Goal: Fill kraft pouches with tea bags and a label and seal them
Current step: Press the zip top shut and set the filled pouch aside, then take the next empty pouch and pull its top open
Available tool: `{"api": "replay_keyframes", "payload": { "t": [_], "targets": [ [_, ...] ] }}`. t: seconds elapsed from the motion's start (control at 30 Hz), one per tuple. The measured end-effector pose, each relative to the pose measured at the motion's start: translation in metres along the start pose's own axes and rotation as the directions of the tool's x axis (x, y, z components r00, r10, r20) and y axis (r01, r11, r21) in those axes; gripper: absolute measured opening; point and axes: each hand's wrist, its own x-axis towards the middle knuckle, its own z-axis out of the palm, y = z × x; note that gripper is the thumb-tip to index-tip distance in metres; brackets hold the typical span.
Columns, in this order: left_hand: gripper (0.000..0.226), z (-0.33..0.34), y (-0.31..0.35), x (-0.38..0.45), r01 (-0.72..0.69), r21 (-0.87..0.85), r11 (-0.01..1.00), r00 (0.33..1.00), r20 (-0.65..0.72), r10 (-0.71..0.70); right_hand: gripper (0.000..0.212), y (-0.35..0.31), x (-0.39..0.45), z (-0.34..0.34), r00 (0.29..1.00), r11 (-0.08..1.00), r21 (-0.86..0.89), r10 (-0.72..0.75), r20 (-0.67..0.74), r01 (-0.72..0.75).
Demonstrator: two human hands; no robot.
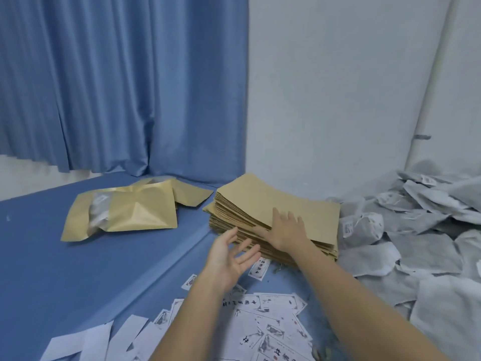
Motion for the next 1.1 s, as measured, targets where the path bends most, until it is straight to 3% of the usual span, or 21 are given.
{"api": "replay_keyframes", "payload": {
  "t": [0.07, 0.17, 0.23, 0.3, 0.47, 0.57, 0.63, 0.7, 0.77, 0.8, 0.83, 0.9, 0.97, 1.1],
  "targets": [
    [0.054, 0.002, -0.005, 0.005, 0.001, 0.008, 1.000, 1.000, -0.009, -0.001, 0.073, 0.010, -0.006, 0.008, 1.000, 0.998, -0.053, -0.017, 0.007, 0.017],
    [0.049, 0.006, -0.013, 0.009, 0.010, 0.029, 1.000, 0.999, -0.031, -0.009, 0.044, 0.012, -0.023, 0.009, 0.962, 0.971, -0.201, -0.171, -0.211, 0.128],
    [0.037, 0.008, -0.020, 0.010, 0.006, 0.060, 0.998, 0.999, -0.041, -0.003, 0.030, 0.009, -0.042, 0.008, 0.871, 0.932, -0.340, -0.271, -0.411, 0.129],
    [0.025, 0.009, -0.026, 0.008, -0.013, 0.097, 0.995, 1.000, -0.026, 0.016, 0.028, 0.006, -0.056, 0.011, 0.741, 0.924, -0.356, -0.336, -0.581, 0.140],
    [0.022, 0.021, -0.029, -0.010, -0.126, 0.134, 0.983, 0.991, 0.070, 0.118, 0.017, -0.007, -0.094, 0.003, 0.506, 0.909, -0.259, -0.399, -0.765, 0.326],
    [0.020, 0.034, -0.029, -0.024, -0.271, 0.107, 0.957, 0.962, 0.000, 0.273, 0.022, -0.015, -0.121, -0.008, 0.534, 0.860, -0.197, -0.456, -0.712, 0.471],
    [0.022, 0.038, -0.028, -0.036, -0.376, 0.209, 0.903, 0.919, -0.039, 0.392, 0.030, -0.016, -0.138, -0.025, 0.670, 0.820, 0.008, -0.461, -0.582, 0.572],
    [0.029, 0.038, -0.028, -0.050, -0.476, 0.416, 0.775, 0.845, -0.030, 0.535, 0.036, -0.011, -0.150, -0.047, 0.791, 0.734, 0.325, -0.470, -0.392, 0.597],
    [0.033, 0.036, -0.028, -0.064, -0.575, 0.629, 0.524, 0.707, 0.059, 0.705, 0.035, -0.008, -0.162, -0.067, 0.859, 0.577, 0.638, -0.372, -0.351, 0.511],
    [0.035, 0.034, -0.028, -0.071, -0.613, 0.699, 0.369, 0.624, 0.142, 0.768, 0.033, -0.008, -0.170, -0.080, 0.912, 0.437, 0.804, -0.266, -0.312, 0.403],
    [0.045, 0.033, -0.028, -0.078, -0.650, 0.728, 0.218, 0.545, 0.247, 0.801, 0.031, -0.007, -0.177, -0.093, 0.958, 0.220, 0.937, -0.161, -0.240, 0.271],
    [0.079, 0.032, -0.031, -0.092, -0.682, 0.730, -0.042, 0.422, 0.440, 0.793, 0.032, 0.007, -0.186, -0.113, 0.991, -0.214, 0.970, -0.034, -0.128, 0.118],
    [0.092, 0.032, -0.039, -0.102, -0.596, 0.758, -0.266, 0.389, 0.562, 0.730, 0.036, 0.030, -0.195, -0.124, 0.993, -0.412, 0.905, 0.096, -0.067, 0.101],
    [0.093, 0.026, -0.063, -0.113, -0.426, 0.746, -0.512, 0.440, 0.665, 0.603, 0.036, 0.076, -0.220, -0.122, 0.974, -0.518, 0.851, 0.226, 0.033, 0.091]
  ]
}}
